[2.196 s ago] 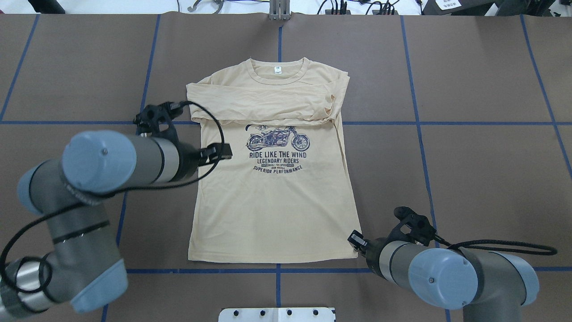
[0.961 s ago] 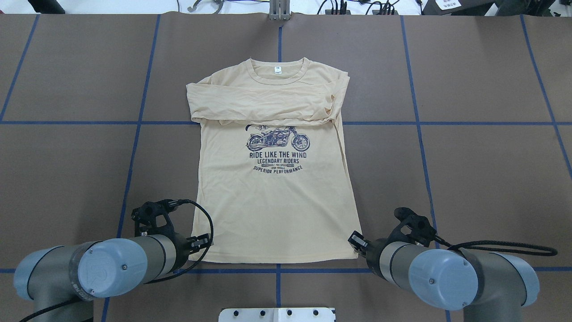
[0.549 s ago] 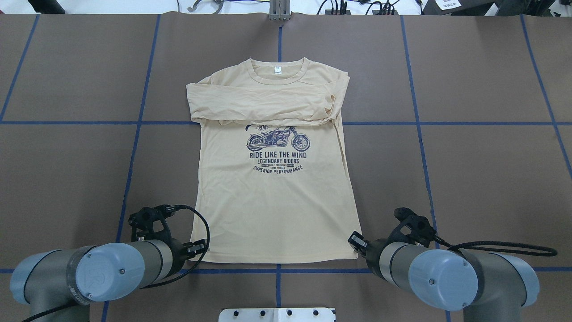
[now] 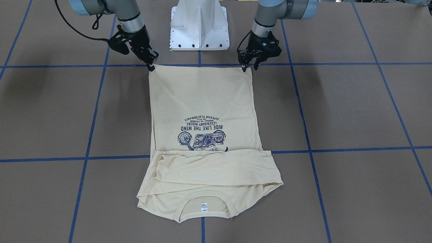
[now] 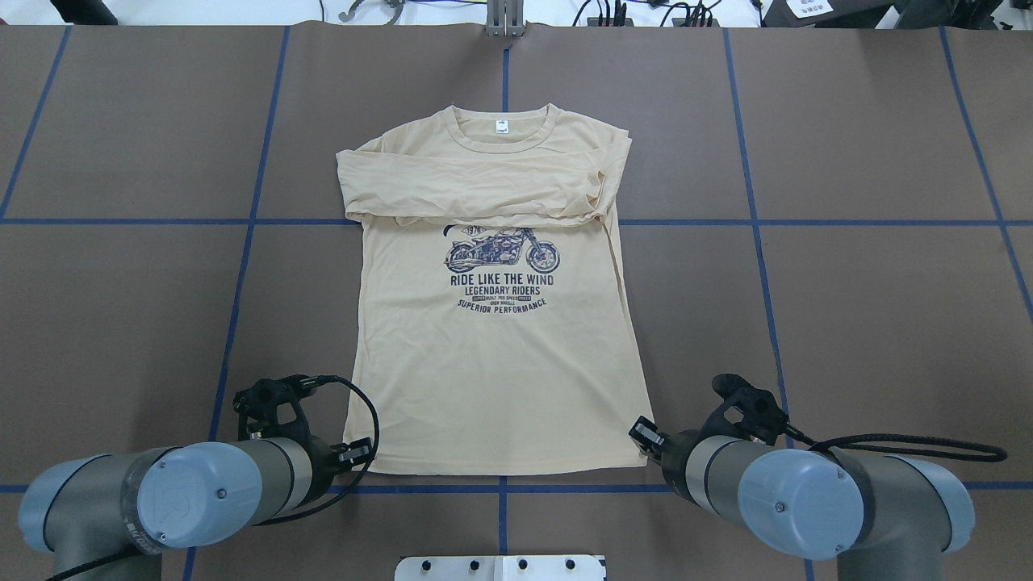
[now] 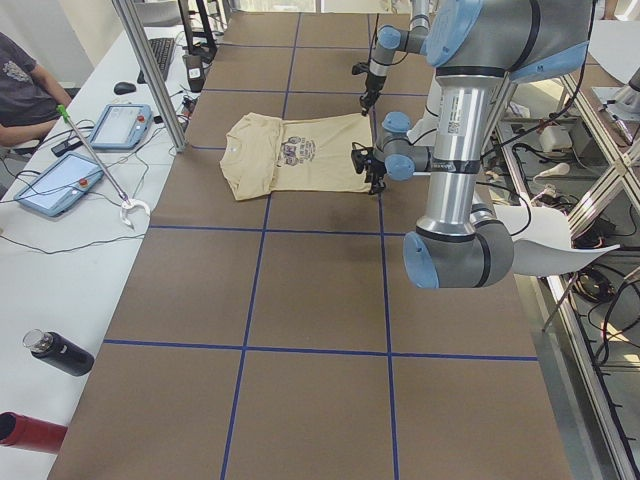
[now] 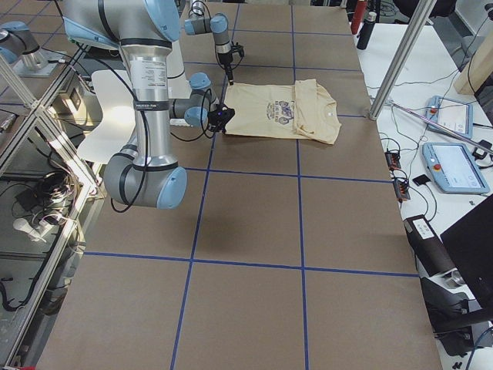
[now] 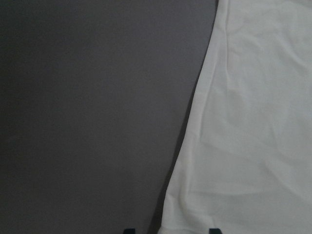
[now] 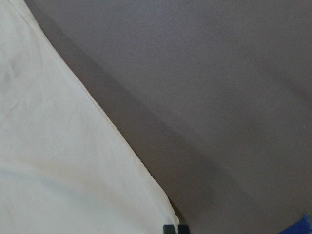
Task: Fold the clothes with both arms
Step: 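Grasp the hem corner nearest the left gripper with the left gripper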
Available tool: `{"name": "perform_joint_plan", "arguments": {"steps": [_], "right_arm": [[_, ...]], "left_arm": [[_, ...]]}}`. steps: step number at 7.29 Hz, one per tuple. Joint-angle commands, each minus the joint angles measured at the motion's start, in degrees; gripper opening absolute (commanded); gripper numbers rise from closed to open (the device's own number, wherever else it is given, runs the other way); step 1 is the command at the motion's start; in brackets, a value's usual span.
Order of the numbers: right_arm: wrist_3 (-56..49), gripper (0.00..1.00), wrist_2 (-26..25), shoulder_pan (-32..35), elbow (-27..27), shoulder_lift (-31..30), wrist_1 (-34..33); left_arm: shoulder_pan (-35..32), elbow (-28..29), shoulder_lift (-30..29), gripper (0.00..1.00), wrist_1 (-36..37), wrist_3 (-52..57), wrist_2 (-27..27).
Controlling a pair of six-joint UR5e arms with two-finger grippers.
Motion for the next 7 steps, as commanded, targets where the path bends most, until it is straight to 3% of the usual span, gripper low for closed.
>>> {"name": "perform_joint_plan", "arguments": {"steps": [1, 3, 7], "right_arm": [[0.0, 0.0, 0.05, 0.02, 0.0, -0.01, 0.0], [0.0, 0.0, 0.05, 0.02, 0.0, -0.01, 0.0], [0.0, 0.0, 0.05, 0.11, 1.31, -0.36, 0.0]], "left_arm": [[0.05, 0.05, -0.02, 0.37, 0.0, -0.09, -0.01], [0.14, 0.06, -0.1, 0.0, 0.0, -1.68, -0.01], [-0.04, -3.0, 0.25, 0.0, 0.0, -0.8, -4.21]]}}
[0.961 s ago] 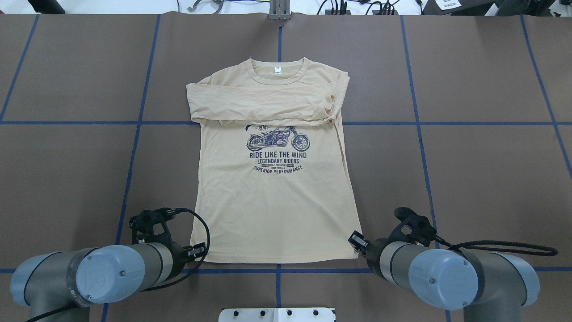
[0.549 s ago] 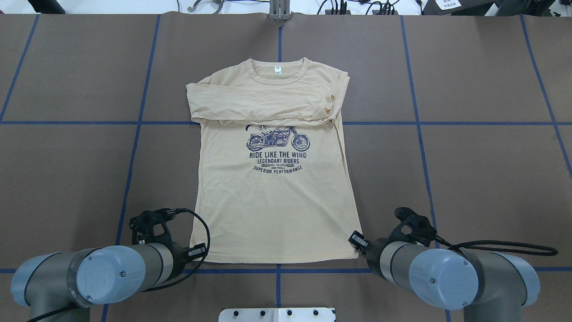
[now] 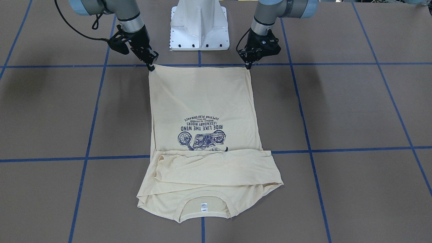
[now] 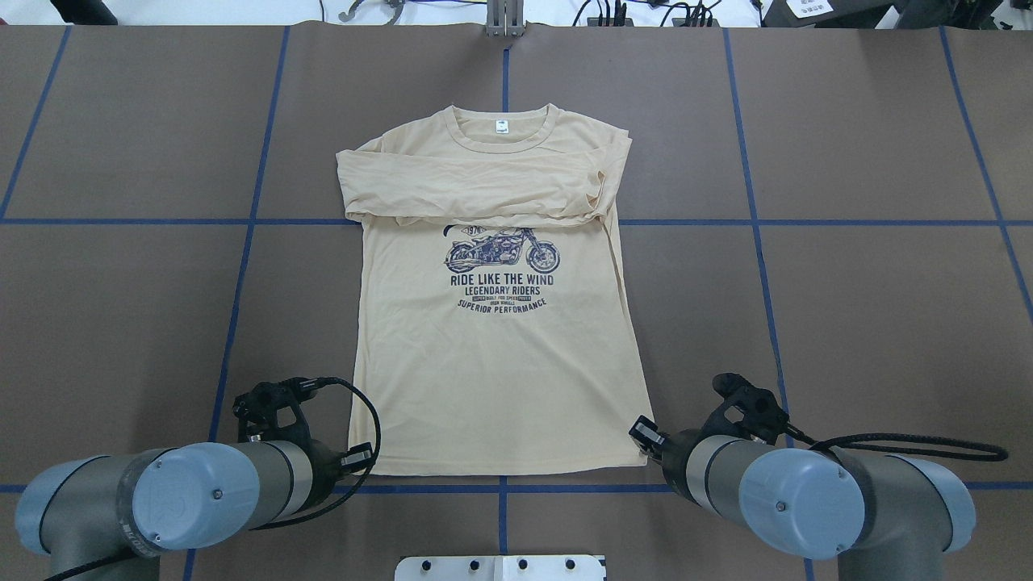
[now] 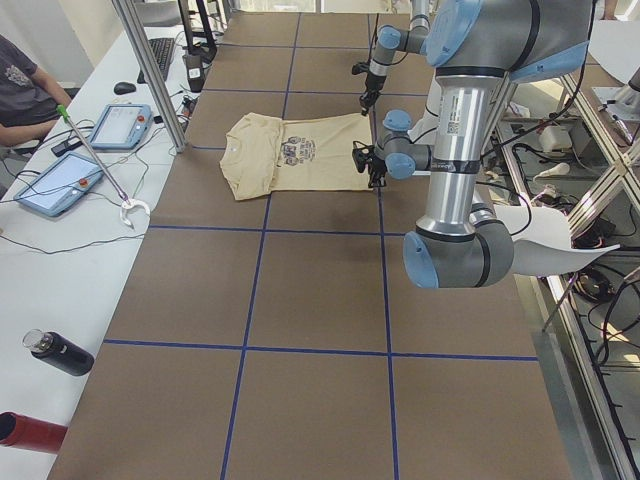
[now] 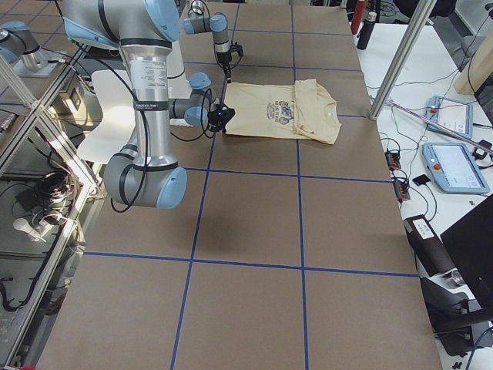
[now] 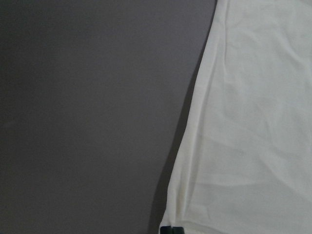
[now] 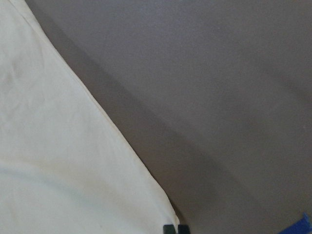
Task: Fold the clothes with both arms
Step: 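Lift the hem with both grippers and fold it toward the collar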
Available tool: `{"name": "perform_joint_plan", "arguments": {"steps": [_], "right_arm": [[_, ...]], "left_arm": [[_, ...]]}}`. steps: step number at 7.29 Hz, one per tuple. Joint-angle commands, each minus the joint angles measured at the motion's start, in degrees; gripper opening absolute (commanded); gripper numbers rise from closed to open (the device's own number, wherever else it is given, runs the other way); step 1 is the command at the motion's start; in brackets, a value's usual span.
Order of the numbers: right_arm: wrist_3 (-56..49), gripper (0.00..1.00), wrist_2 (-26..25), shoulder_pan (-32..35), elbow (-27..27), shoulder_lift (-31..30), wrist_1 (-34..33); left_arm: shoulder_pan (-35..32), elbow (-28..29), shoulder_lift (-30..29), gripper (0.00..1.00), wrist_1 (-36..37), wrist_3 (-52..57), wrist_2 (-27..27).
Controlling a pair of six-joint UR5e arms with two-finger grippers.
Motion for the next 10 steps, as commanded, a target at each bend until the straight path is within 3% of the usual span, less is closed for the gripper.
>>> {"name": "perform_joint_plan", "arguments": {"steps": [1, 6, 7, 8, 9, 10], "right_arm": [[0.0, 0.0, 0.01, -0.14, 2.47, -1.64, 0.0], [1.49, 0.0, 0.19, -5.33, 11.8, -8.78, 0.0], [1.23, 0.0, 0.36, -1.94, 11.72, -8.43, 0.0], [0.88, 0.0, 1.23, 0.88, 10.93, -7.21, -0.09], [-1.82, 0.0, 5.59, 8.05, 7.01, -1.8, -0.52], [-6.81, 0.0, 13.9, 16.91, 1.58, 6.52, -4.53]], "left_arm": [[-0.36, -3.6, 0.49, 0.0, 0.09, 0.6, -4.25], [-0.45, -14.24, 2.69, 0.0, 3.87, -0.37, -7.25], [-1.06, -13.74, 1.82, 0.0, 3.7, 0.5, -8.04], [-6.03, -13.21, -0.28, 0.0, 3.61, 1.03, -8.22], [-13.21, -7.9, -6.91, 0.0, 3.95, 5.56, -8.66], [-19.2, -0.28, -10.89, 0.0, 3.17, 8.91, -8.75]]}}
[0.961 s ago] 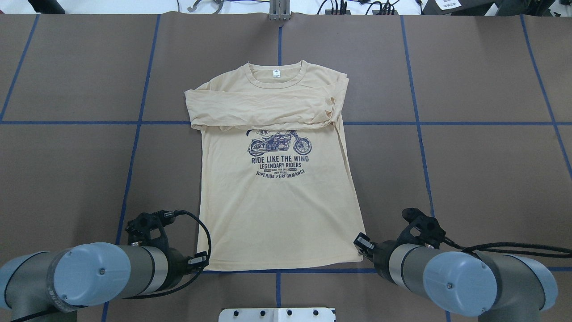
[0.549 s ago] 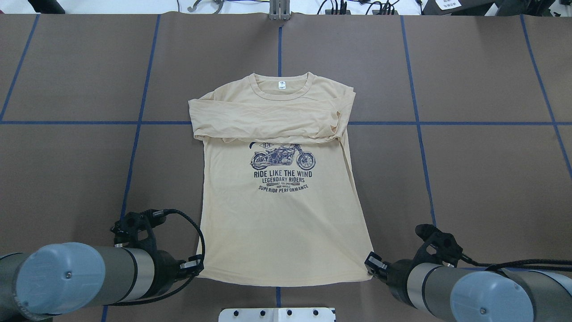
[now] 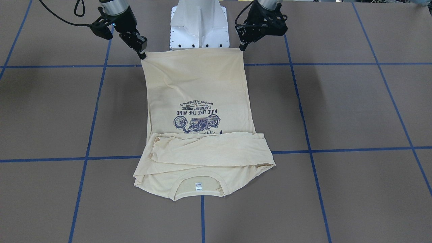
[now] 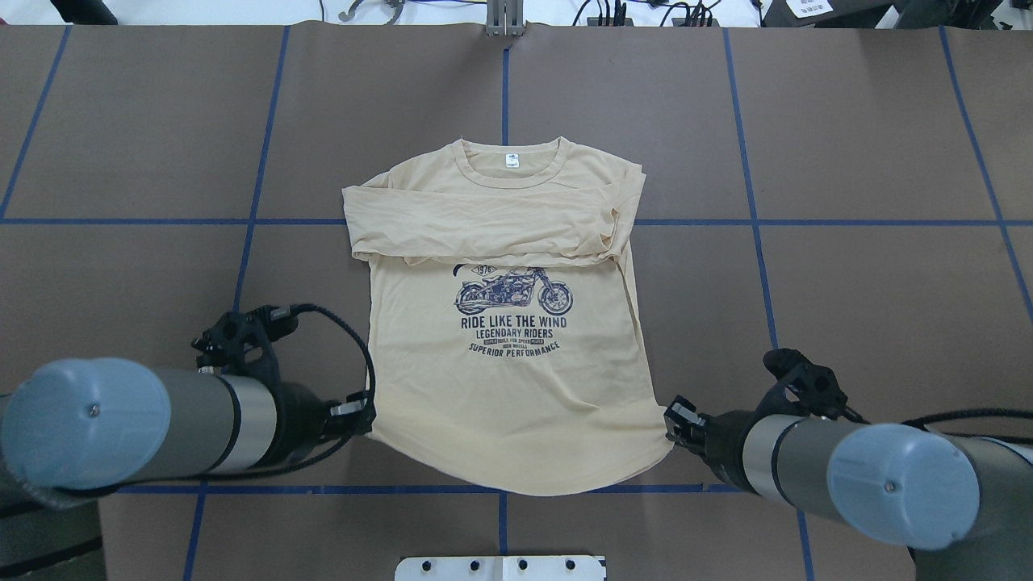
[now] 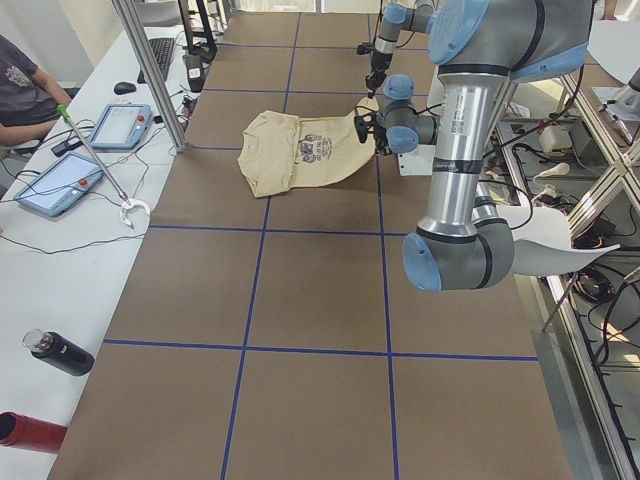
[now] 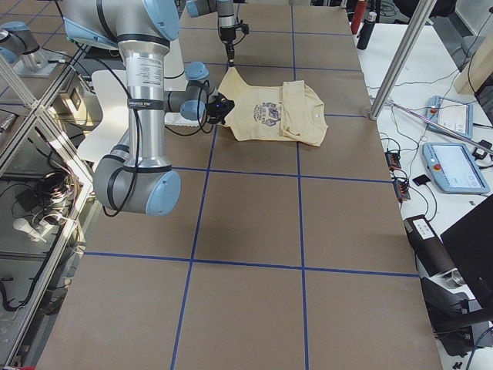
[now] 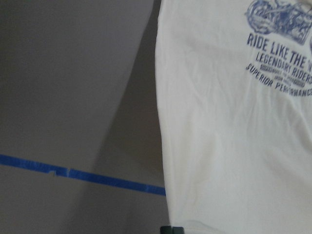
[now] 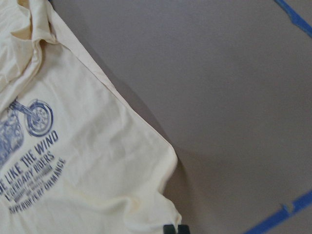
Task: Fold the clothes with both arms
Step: 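Lift the hem with both grippers and fold it toward the collar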
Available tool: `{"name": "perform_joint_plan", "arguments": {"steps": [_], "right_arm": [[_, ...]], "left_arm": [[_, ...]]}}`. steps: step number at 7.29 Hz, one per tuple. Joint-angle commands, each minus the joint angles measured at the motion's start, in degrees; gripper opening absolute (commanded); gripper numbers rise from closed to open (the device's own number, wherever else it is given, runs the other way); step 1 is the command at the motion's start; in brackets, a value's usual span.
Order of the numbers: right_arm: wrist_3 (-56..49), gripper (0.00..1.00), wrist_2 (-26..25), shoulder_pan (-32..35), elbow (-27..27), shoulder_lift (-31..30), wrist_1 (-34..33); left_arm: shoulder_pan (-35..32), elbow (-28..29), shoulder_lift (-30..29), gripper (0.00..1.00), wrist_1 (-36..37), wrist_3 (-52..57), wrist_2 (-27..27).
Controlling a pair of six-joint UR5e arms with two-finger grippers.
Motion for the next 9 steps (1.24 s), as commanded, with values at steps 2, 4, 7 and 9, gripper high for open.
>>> {"name": "perform_joint_plan", "arguments": {"steps": [2, 4, 7, 9], "right_arm": [[-13.49, 0.0, 16.52, 23.09, -13.26, 19.1, -12.08], [-21.49, 0.0, 16.36, 27.6, -23.33, 24.29, -12.12], [-29.93, 0.0, 16.1, 29.81, -40.83, 34.31, -11.33], [-30.58, 0.0, 15.75, 30.25, -51.83, 36.63, -0.12]], "left_arm": [[-17.65, 15.53, -8.89, 0.0, -2.33, 12.39, -4.33], [-20.68, 21.95, -8.98, 0.0, -10.48, 13.83, -4.43], [-22.44, 36.41, -16.51, 0.0, -15.76, 13.74, -4.17], [-23.15, 47.84, -18.98, 0.0, -26.73, 13.74, -3.73]]}}
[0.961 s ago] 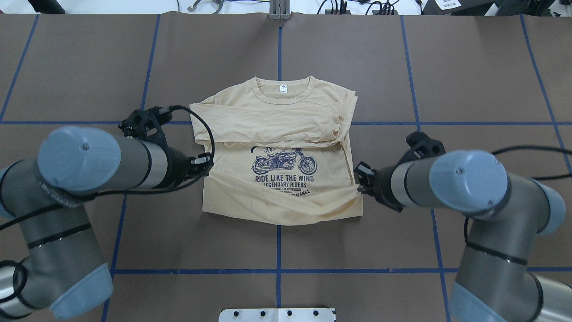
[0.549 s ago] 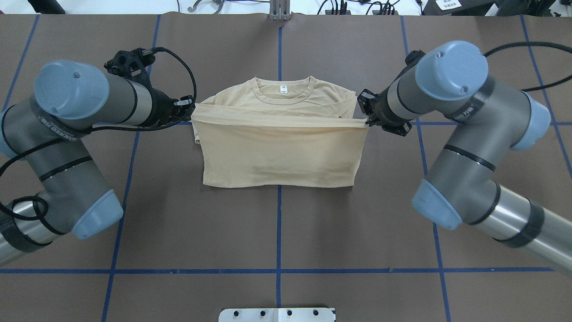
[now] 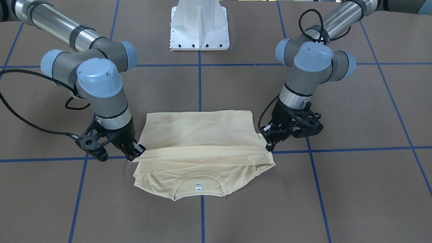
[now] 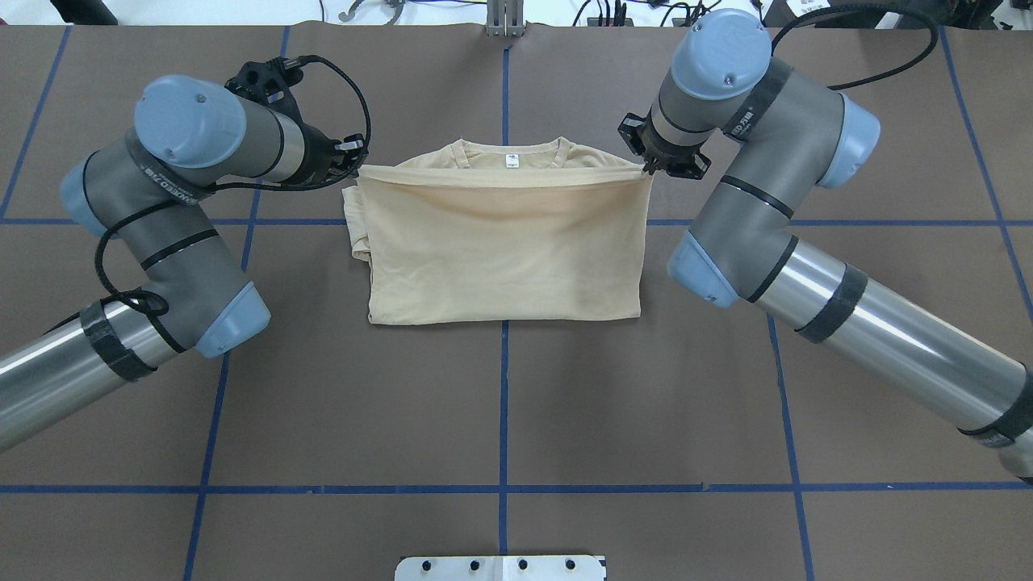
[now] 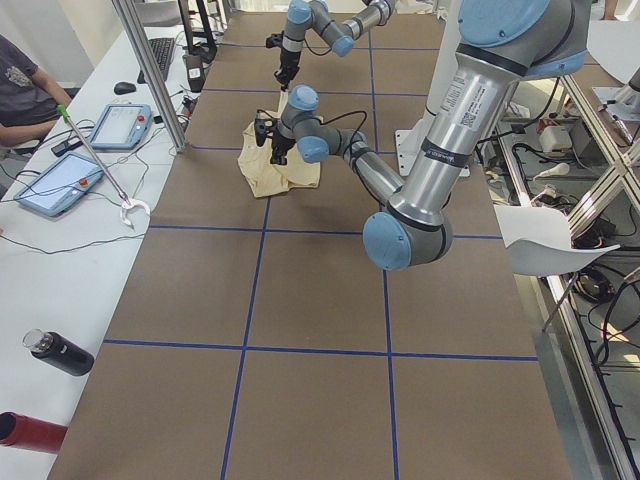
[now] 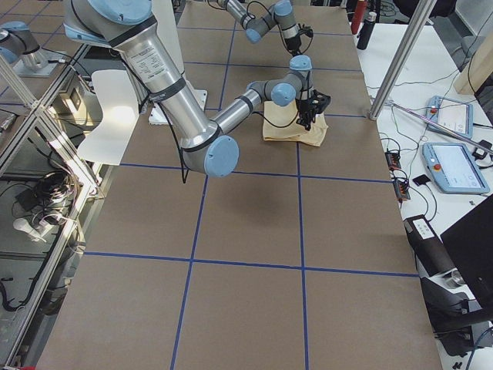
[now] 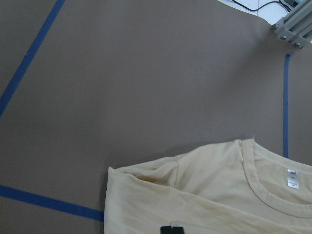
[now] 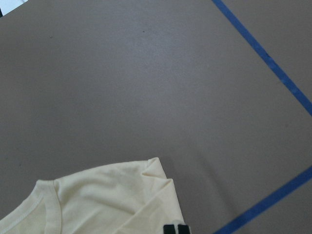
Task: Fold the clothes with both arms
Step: 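Release the hem at the collar and raise both grippers, then move the right gripper down to the folded shirt's side edge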
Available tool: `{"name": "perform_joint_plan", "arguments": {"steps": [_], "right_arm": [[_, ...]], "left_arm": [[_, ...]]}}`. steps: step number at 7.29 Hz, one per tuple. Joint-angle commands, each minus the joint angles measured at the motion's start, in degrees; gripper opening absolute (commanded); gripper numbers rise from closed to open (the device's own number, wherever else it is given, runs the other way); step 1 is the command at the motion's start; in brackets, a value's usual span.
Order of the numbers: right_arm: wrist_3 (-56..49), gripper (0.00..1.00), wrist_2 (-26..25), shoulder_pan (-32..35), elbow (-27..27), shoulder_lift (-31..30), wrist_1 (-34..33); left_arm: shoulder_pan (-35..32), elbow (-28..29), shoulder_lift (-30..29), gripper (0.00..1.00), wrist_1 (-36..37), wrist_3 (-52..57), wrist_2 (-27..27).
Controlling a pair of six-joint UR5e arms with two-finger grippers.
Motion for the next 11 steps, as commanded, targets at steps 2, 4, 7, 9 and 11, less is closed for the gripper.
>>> {"name": "perform_joint_plan", "arguments": {"steps": [2, 4, 7, 9, 11], "right_arm": [[-0.83, 0.07, -2.15, 0.11, -12.91, 5.34, 6.51], [-0.82, 0.32, -2.6, 0.02, -13.21, 5.54, 6.6], [-0.12, 0.72, -2.51, 0.11, -13.21, 6.24, 6.95], [0.49, 0.79, -1.99, 0.46, -12.34, 6.16, 8.95], [6.97, 0.79, -1.81, -1.72, 2.78, -4.06, 11.34]], "left_arm": [[-0.46, 10.15, -3.14, 0.0, -8.43, -0.07, 0.33], [-0.46, 11.03, -3.58, 0.0, -8.43, 0.01, 0.33], [-0.55, 11.47, -3.5, 0.22, -8.95, 0.01, 0.33], [-2.48, 11.74, -3.58, 0.33, -10.89, -0.16, 0.16], [-3.36, 10.34, -4.11, 0.33, -10.89, -0.16, -0.2]]}}
